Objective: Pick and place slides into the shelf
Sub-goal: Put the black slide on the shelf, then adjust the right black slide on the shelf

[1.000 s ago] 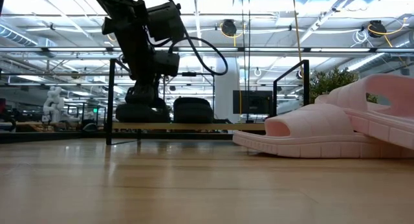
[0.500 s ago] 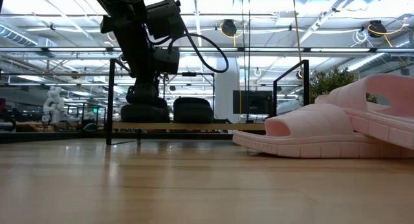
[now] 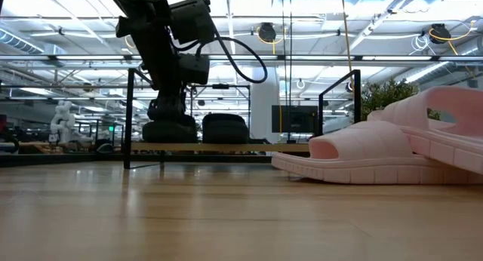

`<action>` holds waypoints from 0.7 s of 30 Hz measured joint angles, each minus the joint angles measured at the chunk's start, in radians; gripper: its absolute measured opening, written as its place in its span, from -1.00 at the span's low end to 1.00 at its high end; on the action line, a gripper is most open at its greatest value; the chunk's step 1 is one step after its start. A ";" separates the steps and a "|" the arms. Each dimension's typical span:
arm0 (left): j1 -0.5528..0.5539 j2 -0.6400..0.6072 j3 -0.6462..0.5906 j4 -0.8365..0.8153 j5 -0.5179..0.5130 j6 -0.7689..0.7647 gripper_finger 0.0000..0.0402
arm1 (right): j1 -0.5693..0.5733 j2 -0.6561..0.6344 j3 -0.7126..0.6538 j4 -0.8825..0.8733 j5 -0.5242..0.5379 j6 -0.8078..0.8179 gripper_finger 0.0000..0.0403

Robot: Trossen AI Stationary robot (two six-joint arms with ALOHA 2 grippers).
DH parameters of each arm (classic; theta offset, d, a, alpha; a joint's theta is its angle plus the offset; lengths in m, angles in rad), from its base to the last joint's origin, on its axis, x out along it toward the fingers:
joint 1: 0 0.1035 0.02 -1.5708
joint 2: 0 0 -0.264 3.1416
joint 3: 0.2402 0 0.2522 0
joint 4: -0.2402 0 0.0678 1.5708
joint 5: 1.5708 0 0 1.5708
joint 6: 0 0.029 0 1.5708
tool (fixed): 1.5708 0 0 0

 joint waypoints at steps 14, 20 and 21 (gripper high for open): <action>-0.041 0.000 0.000 -0.001 0.006 0.010 -0.63 | 0.000 0.000 0.000 0.000 0.000 0.000 -0.22; -0.065 -0.024 0.003 -0.007 -0.002 0.009 -0.63 | 0.000 0.000 0.000 0.001 -0.001 0.000 -0.22; -0.067 -0.033 0.004 -0.007 -0.002 0.006 -0.63 | 0.000 0.000 0.000 0.001 -0.002 0.000 -0.22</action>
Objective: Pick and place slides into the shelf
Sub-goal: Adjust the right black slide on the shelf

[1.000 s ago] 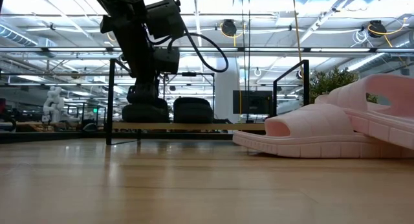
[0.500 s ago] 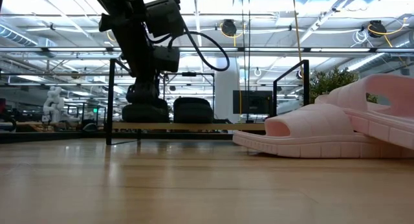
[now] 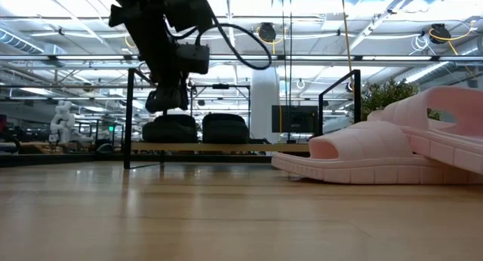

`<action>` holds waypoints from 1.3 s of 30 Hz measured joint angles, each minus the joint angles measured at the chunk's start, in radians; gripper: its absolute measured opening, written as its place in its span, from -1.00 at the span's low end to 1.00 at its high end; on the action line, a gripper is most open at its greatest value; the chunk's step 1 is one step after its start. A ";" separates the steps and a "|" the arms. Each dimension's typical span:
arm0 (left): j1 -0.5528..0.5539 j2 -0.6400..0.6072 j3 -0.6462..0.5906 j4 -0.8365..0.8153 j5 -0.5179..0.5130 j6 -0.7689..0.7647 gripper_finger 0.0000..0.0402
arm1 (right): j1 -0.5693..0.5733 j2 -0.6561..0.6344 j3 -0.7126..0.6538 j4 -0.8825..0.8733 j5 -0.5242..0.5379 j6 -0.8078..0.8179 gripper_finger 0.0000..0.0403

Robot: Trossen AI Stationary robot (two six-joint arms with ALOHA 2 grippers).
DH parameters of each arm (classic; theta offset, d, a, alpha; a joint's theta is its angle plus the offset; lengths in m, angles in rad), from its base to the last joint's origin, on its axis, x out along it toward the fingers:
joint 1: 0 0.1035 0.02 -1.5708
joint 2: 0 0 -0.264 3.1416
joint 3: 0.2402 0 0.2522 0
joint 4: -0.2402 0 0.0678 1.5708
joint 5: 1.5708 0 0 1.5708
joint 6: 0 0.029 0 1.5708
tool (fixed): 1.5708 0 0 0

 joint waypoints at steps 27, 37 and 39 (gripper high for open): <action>-0.255 -0.274 0.196 0.014 0.008 -0.076 -0.63 | 0.116 -0.001 0.000 -0.185 -0.322 -0.148 -0.22; -0.247 -0.183 0.208 0.143 0.104 -0.198 -0.63 | 0.176 -0.057 0.000 -0.180 -0.318 -0.269 -0.22; -0.222 -0.141 0.208 0.172 0.100 -0.204 -0.63 | 0.177 -0.067 0.000 -0.181 -0.317 -0.285 -0.22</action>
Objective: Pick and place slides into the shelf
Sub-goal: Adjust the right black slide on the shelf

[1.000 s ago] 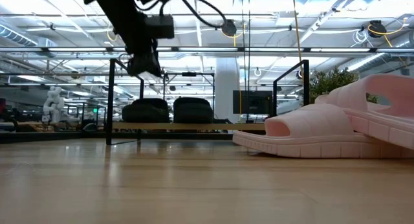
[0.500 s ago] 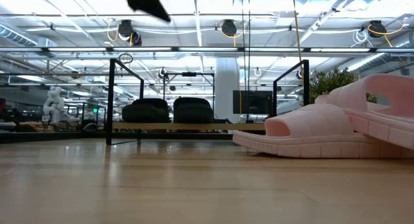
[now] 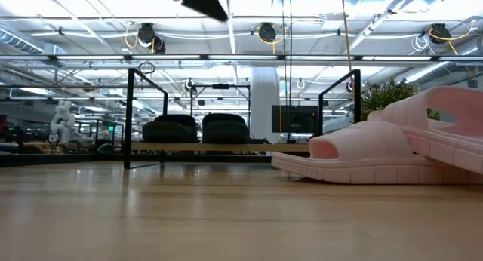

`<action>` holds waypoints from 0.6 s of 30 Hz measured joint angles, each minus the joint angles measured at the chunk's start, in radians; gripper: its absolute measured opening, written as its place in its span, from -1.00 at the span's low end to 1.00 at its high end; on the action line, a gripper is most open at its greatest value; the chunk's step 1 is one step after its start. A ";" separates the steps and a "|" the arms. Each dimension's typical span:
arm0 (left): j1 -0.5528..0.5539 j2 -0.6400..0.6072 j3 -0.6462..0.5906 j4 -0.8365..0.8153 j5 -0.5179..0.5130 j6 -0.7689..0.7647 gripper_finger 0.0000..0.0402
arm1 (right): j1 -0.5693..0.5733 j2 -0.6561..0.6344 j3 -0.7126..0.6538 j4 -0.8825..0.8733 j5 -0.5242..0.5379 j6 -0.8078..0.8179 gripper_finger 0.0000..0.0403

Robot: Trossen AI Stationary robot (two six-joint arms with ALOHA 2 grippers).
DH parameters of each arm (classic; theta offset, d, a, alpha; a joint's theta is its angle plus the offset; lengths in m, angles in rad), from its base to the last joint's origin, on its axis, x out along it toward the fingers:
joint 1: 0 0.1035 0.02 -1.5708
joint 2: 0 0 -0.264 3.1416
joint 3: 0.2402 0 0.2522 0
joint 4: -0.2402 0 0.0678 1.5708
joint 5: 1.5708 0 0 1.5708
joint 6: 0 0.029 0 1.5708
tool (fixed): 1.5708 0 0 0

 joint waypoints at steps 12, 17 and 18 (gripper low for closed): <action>0.159 0.204 0.000 0.052 -0.014 -0.021 -0.63 | 0.000 -0.011 0.000 -0.016 -0.002 0.004 -0.22; 0.194 0.213 0.001 0.089 0.014 -0.038 -0.63 | 0.000 -0.014 0.000 -0.024 -0.003 0.004 -0.22; 0.195 0.213 -0.002 0.086 0.013 -0.033 -0.63 | 0.000 -0.015 0.000 -0.026 -0.004 0.004 -0.22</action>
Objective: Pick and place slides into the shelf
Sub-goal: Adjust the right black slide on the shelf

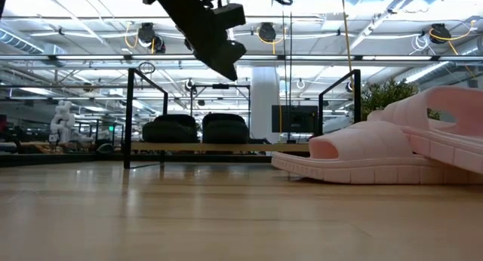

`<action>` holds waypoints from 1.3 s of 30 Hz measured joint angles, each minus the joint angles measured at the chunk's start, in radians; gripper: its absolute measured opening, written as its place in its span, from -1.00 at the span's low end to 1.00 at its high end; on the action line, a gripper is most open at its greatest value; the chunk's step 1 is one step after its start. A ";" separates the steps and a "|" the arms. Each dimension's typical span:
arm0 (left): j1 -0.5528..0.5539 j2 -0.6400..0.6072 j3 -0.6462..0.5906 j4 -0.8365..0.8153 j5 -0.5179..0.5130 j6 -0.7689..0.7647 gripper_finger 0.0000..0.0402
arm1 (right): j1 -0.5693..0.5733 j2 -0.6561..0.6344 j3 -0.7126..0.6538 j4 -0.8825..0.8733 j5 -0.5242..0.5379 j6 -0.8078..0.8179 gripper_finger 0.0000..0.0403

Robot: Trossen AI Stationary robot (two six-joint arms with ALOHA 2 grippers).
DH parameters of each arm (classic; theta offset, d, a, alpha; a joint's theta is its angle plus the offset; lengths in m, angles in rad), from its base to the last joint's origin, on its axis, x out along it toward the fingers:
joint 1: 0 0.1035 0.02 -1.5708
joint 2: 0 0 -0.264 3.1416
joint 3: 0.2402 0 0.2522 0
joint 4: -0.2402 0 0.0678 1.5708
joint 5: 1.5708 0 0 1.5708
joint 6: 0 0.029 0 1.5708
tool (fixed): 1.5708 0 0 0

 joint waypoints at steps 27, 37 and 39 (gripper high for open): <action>0.029 -0.003 0.002 0.058 0.003 -0.045 -0.25 | 0.000 -0.006 0.000 -0.013 -0.001 -0.001 -0.22; 0.023 0.001 0.002 -0.021 0.048 0.158 0.06 | 0.000 -0.006 0.000 -0.013 -0.001 -0.005 -0.22; 0.018 0.001 0.002 -0.050 0.044 0.171 0.06 | 0.000 -0.006 0.000 -0.013 -0.001 -0.006 -0.22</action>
